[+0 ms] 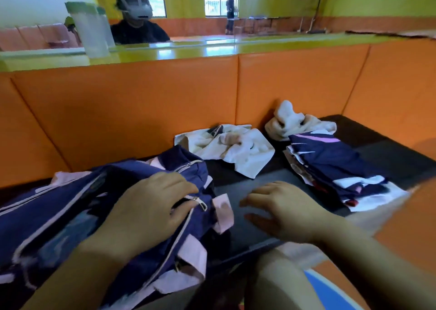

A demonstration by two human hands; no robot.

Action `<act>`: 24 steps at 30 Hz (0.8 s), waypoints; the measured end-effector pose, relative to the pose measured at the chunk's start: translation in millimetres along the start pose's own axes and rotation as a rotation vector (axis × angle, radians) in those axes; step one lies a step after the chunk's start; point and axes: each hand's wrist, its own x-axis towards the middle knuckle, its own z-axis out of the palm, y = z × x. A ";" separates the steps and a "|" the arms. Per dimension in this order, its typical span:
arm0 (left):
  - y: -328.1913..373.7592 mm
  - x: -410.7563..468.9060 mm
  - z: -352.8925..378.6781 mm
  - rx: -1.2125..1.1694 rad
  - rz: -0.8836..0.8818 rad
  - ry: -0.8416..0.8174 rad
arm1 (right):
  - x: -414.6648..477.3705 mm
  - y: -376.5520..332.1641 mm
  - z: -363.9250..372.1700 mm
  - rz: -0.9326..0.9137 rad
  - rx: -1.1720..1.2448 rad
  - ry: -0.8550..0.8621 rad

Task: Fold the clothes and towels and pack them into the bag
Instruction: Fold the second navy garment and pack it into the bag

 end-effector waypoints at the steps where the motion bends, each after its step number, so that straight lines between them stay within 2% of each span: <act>1: 9.0 9.5 10.5 -0.016 0.021 -0.020 | -11.6 14.2 -1.2 0.061 -0.019 0.001; 6: 48.2 60.7 70.1 -0.099 0.116 -0.098 | -63.3 79.4 -3.9 0.330 -0.111 0.017; 10: 73.0 107.6 121.0 -0.135 0.146 -0.179 | -94.0 125.8 -0.5 0.664 -0.110 0.031; 14: 92.1 158.6 165.3 -0.202 0.085 -0.335 | -113.2 171.7 8.1 0.952 -0.086 0.030; 18: 105.9 212.7 201.5 -0.249 0.056 -0.417 | -114.2 213.1 23.6 1.136 -0.094 -0.003; 21: 109.8 252.2 229.9 -0.245 0.050 -0.405 | -105.3 242.8 33.3 1.290 -0.021 0.005; 24: 113.0 286.1 252.8 -0.143 0.049 -0.398 | -92.6 267.8 46.1 1.463 0.161 -0.026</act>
